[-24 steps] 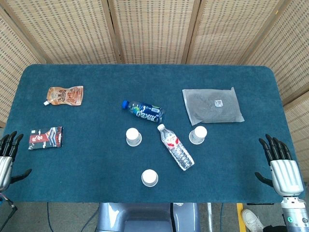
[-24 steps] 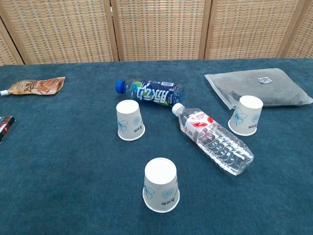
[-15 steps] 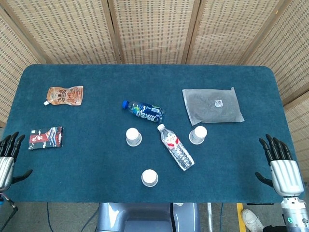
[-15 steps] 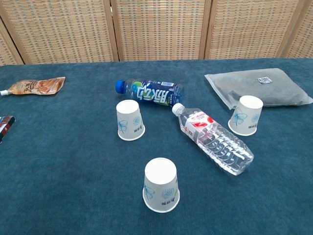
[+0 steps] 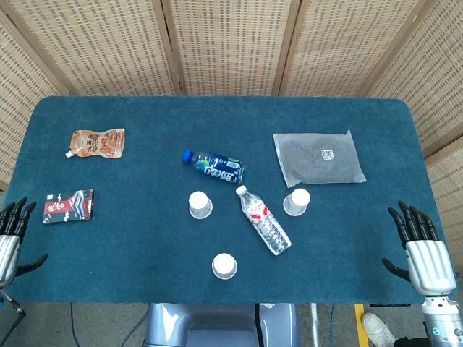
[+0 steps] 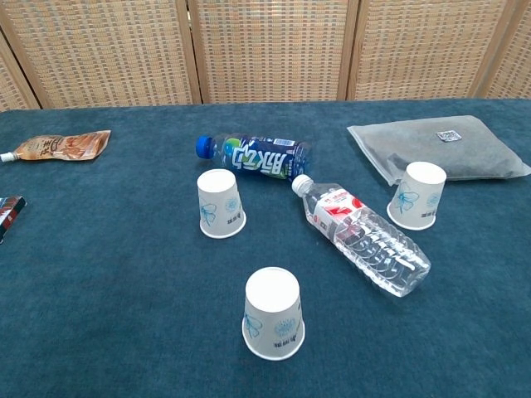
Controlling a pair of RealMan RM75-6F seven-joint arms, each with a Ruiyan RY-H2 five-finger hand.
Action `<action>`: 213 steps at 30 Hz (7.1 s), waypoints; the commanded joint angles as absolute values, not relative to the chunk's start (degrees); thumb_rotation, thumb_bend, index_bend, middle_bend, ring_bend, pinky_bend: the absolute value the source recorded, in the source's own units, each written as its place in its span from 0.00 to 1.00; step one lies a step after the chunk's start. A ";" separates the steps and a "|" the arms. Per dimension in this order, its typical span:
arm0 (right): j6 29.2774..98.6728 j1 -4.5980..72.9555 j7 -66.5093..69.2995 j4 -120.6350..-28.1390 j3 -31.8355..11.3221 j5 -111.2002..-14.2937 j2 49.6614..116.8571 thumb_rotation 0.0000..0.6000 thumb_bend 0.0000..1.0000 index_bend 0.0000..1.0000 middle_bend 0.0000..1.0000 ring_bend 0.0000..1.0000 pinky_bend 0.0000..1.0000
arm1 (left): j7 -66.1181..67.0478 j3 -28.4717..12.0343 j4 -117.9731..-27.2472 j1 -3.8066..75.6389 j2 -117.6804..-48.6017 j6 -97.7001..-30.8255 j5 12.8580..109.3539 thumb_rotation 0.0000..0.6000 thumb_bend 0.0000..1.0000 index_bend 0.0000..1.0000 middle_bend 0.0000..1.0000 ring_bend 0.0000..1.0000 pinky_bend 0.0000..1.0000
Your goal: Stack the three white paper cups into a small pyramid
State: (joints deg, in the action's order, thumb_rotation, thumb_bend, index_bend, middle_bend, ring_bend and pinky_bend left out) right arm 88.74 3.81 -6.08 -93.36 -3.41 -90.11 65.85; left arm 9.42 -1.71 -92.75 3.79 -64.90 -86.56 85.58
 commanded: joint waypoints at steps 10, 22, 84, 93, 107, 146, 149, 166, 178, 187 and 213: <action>88.90 3.59 -4.47 -93.35 -3.15 -90.49 65.23 1.00 0.14 0.08 0.00 0.00 0.14 | 8.45 -1.93 -95.39 5.99 -62.57 -83.53 86.66 1.00 0.15 0.02 0.00 0.00 0.09; 87.64 4.02 -3.27 -92.78 -3.60 -89.15 65.10 1.00 0.14 0.08 0.00 0.00 0.14 | 12.19 -5.79 -98.39 17.63 -63.76 -68.77 84.17 1.00 0.16 0.13 0.00 0.00 0.14; 81.77 5.31 4.74 -87.39 -5.32 -82.00 65.07 1.00 0.14 0.09 0.00 0.00 0.15 | 44.37 -12.07 -81.64 54.92 -98.04 -54.82 42.66 1.00 0.24 0.44 0.00 0.00 0.14; 81.85 5.27 4.03 -87.77 -5.22 -82.07 65.08 1.00 0.14 0.09 0.00 0.00 0.15 | 42.63 -9.72 -88.02 53.17 -93.31 -56.16 45.04 1.00 0.24 0.44 0.00 0.00 0.14; 82.45 5.07 3.00 -88.33 -4.88 -82.83 65.08 1.00 0.14 0.09 0.00 0.00 0.15 | 37.70 -2.99 -101.52 48.45 -82.09 -57.98 57.73 1.00 0.24 0.43 0.00 0.00 0.14; 84.18 4.39 4.20 -89.04 -4.95 -83.85 64.30 1.00 0.14 0.09 0.00 0.00 0.15 | 42.19 3.00 -108.09 46.07 -85.51 -56.71 63.84 1.00 0.24 0.43 0.00 0.00 0.14; 84.14 4.40 4.22 -89.11 -4.93 -83.88 64.25 1.00 0.14 0.09 0.00 0.00 0.15 | 42.59 3.06 -107.71 46.05 -86.00 -56.83 63.92 1.00 0.24 0.43 0.00 0.00 0.14; 84.08 4.41 5.40 -89.19 -4.60 -84.67 63.83 1.00 0.13 0.09 0.00 0.00 0.15 | 43.85 3.19 -106.75 45.91 -88.35 -57.32 64.36 1.00 0.24 0.37 0.00 0.00 0.14; 84.22 4.34 5.55 -89.41 -4.47 -84.93 63.60 1.00 0.13 0.09 0.00 0.00 0.15 | 44.46 3.94 -107.27 45.30 -88.05 -58.05 65.66 1.00 0.23 0.25 0.00 0.00 0.14; 84.36 4.26 5.39 -89.66 -4.34 -85.13 63.45 1.00 0.13 0.09 0.00 0.00 0.15 | 43.36 4.00 -109.23 44.22 -85.60 -59.43 66.85 1.00 0.23 0.23 0.00 0.00 0.13; 84.31 4.48 1.91 -90.70 -3.66 -86.21 64.20 1.00 0.13 0.09 0.00 0.00 0.15 | 27.42 7.74 -116.16 24.02 -63.41 -84.36 83.54 1.00 0.22 0.17 0.00 0.00 0.11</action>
State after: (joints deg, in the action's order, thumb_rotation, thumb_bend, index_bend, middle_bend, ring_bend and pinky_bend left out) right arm 84.33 4.46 1.94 -90.66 -3.69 -86.17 64.15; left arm 29.14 5.25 -117.20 27.62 -65.07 -81.06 80.59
